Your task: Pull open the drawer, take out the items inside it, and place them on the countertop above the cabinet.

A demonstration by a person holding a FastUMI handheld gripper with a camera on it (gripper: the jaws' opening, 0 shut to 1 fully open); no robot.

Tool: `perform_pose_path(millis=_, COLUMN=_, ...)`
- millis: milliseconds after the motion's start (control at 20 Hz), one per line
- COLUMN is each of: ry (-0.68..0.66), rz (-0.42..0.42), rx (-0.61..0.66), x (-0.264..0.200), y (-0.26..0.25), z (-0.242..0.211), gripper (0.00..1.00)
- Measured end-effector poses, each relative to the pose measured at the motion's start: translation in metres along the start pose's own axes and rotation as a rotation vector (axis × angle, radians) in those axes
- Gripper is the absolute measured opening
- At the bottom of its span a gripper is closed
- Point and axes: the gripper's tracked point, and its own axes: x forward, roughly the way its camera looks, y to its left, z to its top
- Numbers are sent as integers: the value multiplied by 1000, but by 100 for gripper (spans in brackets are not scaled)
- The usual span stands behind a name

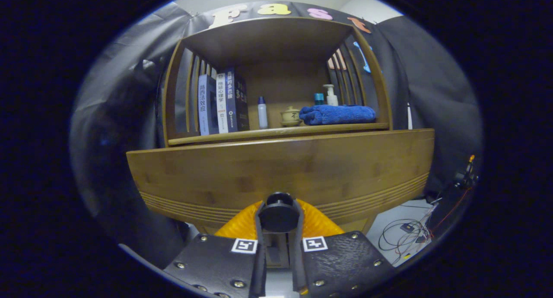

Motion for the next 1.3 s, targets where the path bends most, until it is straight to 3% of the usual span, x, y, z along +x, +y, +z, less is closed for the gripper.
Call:
perform_pose_path(millis=350, ry=30, rz=-16, rx=-12, x=-41, y=-5, z=-13, gripper=24)
perform_pose_path(millis=700, ry=96, rz=4, rx=-23, x=-46, y=-3, z=-19, gripper=24)
perform_pose_path(millis=800, ry=114, rz=15, rx=4, x=-52, y=0, z=-17, gripper=38)
perform_pose_path(millis=1050, ry=119, rz=33, rx=26, x=-71, y=9, z=19, gripper=100)
perform_pose_path(millis=1300, ry=53, rz=5, rx=-29, x=-83, y=5, z=87, gripper=100)
